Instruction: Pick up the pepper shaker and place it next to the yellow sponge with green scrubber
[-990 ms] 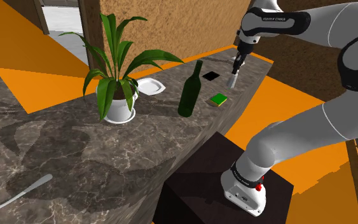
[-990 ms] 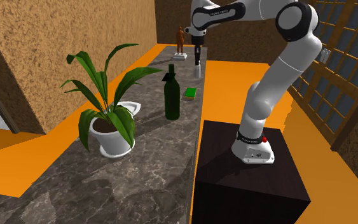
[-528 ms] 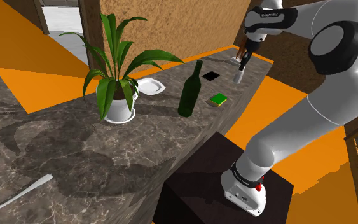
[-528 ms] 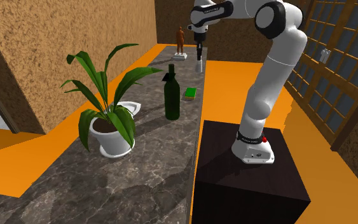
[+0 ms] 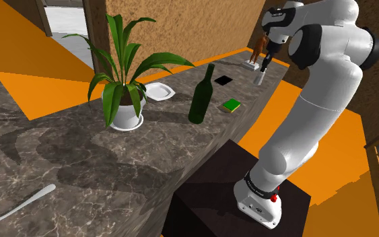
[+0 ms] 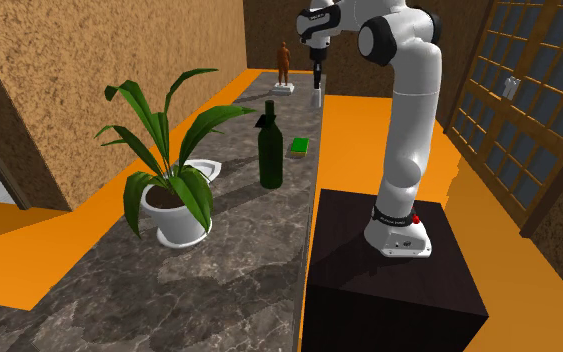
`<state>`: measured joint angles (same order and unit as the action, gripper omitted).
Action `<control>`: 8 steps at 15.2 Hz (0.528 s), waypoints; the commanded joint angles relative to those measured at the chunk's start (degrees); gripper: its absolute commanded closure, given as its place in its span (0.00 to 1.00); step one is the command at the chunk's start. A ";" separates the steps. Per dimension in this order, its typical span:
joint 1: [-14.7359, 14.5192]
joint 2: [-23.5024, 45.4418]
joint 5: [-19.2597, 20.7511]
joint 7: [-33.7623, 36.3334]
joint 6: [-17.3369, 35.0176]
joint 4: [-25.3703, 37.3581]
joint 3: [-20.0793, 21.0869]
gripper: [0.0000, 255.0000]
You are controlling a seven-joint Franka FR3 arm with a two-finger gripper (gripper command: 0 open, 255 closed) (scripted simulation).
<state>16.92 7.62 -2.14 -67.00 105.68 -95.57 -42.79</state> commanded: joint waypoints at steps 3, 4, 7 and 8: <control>1.26 2.58 -2.02 -1.91 1.41 0.57 -0.16 1.00; 1.22 2.60 -2.04 -1.90 2.18 -0.17 -0.13 1.00; 1.16 2.77 -2.20 -1.94 4.44 -2.32 -0.04 1.00; 1.15 2.86 -2.27 -1.97 5.18 -3.00 -0.01 1.00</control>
<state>18.05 10.44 -4.35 -68.88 110.06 -97.83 -42.80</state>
